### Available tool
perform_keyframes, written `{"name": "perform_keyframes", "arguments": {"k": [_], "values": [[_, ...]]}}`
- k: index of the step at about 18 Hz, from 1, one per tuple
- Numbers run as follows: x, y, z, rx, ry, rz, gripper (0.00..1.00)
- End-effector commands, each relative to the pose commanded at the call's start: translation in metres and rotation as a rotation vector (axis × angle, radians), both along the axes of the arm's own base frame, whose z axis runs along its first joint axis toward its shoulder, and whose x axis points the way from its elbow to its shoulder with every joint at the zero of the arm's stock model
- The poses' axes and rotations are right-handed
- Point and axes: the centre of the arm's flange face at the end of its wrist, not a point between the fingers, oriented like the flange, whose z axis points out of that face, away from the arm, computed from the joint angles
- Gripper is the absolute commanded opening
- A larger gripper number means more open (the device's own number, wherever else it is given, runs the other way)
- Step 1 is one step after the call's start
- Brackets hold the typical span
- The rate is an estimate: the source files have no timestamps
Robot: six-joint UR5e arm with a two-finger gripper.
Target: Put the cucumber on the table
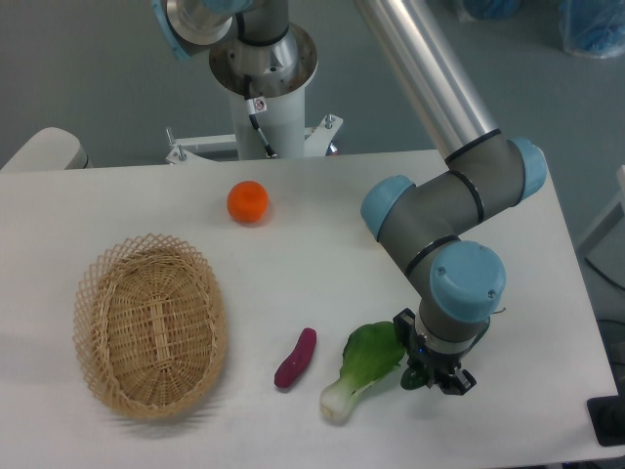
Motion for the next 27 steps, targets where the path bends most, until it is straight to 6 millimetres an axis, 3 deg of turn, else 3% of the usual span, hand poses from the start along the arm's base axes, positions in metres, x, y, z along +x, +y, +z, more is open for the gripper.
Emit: {"name": "perform_keyframes", "arguments": {"k": [9,12,19,23,27], "values": [[-0.006,-0.005,0.002,-0.037,0.032,0.008,0.23],[-0.02,-0.023,0.001,-0.035,0.018,0.054,0.22],[-0.001,-0.049,-0.013,-0.068,-0.023,0.238,0.22],[-0.005,-0.088,-0.022,-0.076,-0.043,0.28,0.22],[0.003,-0.107,-0.039,-0.06,-0.023,0.293,0.22]]}}
